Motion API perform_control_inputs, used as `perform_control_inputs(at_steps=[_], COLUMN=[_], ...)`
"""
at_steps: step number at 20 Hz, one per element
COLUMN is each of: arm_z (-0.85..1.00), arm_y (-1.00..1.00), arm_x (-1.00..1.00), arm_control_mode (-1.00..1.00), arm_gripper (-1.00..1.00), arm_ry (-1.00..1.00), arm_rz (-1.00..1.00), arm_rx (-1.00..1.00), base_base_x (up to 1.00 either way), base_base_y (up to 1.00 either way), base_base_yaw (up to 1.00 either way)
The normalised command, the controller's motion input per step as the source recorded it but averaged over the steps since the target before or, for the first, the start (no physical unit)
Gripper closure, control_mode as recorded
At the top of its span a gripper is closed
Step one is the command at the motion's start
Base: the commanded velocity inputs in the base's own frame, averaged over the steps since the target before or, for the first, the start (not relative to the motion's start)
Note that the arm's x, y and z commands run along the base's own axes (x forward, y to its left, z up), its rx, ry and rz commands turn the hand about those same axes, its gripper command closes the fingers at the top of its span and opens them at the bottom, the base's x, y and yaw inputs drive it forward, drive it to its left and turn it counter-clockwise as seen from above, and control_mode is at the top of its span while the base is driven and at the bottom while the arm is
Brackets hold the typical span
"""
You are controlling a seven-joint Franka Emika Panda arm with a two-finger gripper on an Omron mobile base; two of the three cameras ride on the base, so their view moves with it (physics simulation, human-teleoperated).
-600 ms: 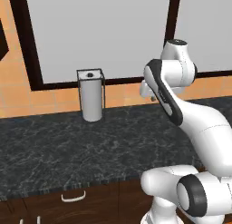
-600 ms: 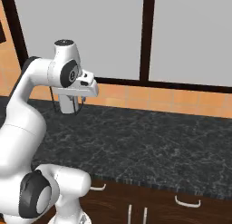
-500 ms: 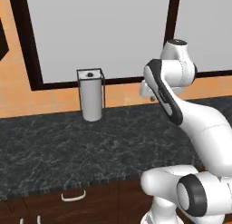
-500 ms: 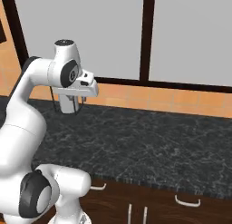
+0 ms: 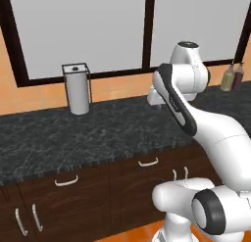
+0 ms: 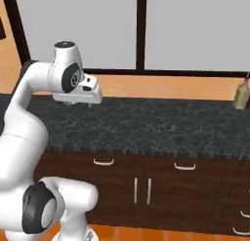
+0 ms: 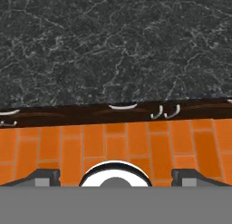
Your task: Take a straw from the drawer in front and place it inside the glass cup on the dining counter.
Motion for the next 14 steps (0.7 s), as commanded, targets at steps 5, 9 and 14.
perform_control_inputs(at_steps=[5, 9, 14], arm_z=[0.00, 0.00, 0.00], arm_y=[0.00, 0.00, 0.00], arm_x=[0.00, 0.00, 0.00], arm_control_mode=[1.00, 1.00, 1.00], arm_gripper=[-1.00, -1.00, -1.00], arm_ry=[0.00, 0.00, 0.00], arm_rz=[0.00, 0.00, 0.00], arm_rx=[0.00, 0.00, 0.00], base_base_x=[0.00, 0.00, -0.06], base_base_y=[0.63, 0.70, 0.86], base_base_yaw=[-0.66, -0.66, -0.57])
